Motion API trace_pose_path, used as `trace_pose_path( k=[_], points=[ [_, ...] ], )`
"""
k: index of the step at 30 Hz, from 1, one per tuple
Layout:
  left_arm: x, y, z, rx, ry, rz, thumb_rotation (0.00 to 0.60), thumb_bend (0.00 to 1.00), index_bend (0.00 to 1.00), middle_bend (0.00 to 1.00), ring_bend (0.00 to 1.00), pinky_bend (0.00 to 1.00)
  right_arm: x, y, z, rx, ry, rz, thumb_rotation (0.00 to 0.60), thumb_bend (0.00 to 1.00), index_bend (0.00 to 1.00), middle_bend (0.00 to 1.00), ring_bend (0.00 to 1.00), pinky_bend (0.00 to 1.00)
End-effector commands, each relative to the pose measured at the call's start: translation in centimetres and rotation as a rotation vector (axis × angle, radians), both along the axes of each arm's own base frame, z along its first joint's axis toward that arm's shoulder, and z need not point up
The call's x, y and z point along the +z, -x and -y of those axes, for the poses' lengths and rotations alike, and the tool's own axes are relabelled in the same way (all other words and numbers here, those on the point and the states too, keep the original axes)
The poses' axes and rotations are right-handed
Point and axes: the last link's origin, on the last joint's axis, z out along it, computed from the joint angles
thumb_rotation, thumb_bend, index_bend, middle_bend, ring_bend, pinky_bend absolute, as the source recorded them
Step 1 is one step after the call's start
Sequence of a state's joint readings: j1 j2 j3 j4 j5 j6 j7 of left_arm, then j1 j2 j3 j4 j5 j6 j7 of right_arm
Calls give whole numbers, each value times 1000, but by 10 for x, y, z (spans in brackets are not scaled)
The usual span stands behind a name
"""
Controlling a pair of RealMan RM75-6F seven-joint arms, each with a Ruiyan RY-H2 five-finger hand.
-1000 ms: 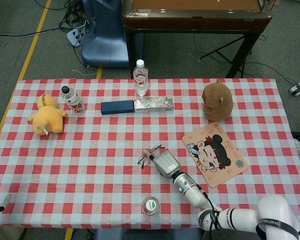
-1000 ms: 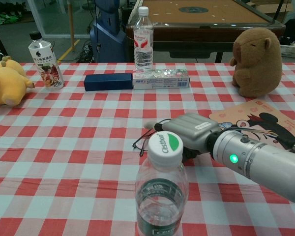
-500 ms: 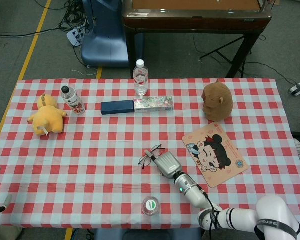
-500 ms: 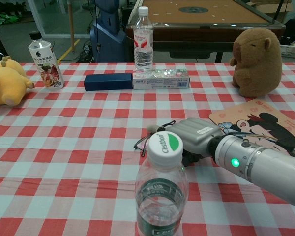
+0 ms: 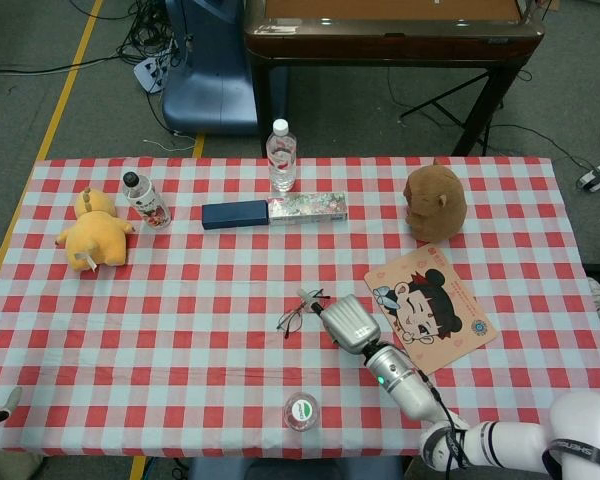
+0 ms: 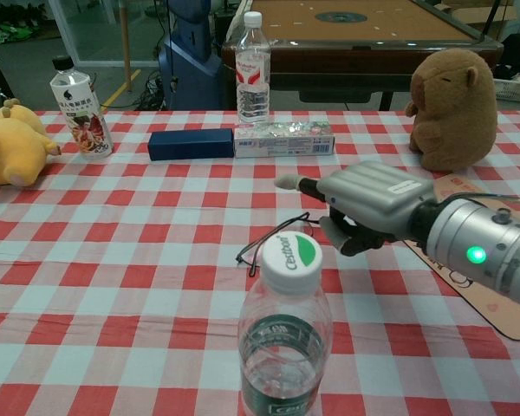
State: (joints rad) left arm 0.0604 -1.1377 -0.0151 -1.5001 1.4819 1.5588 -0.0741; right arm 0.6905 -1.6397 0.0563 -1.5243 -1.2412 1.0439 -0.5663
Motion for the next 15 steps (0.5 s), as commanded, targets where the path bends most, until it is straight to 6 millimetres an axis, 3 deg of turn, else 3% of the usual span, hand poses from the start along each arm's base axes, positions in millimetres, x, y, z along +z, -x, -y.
trace_pose_path(
  k=[1,7,15],
  points=[
    [0,0,-1,-4,4,-4,600,320,0,0,0,0,52,26,-15,3,120,-8,600,674,0,860,866,838],
    [-1,-5,-8,-25,10,-5,600,320,0,0,0,0,110,70,-41,-48,263,-38,600,643,0,724,714,817],
    [-5,-14,-16,-60,23,-7,600,320,0,0,0,0,160,116,-82,-157,421,-39,600,501,0,394,358,568]
  ],
)
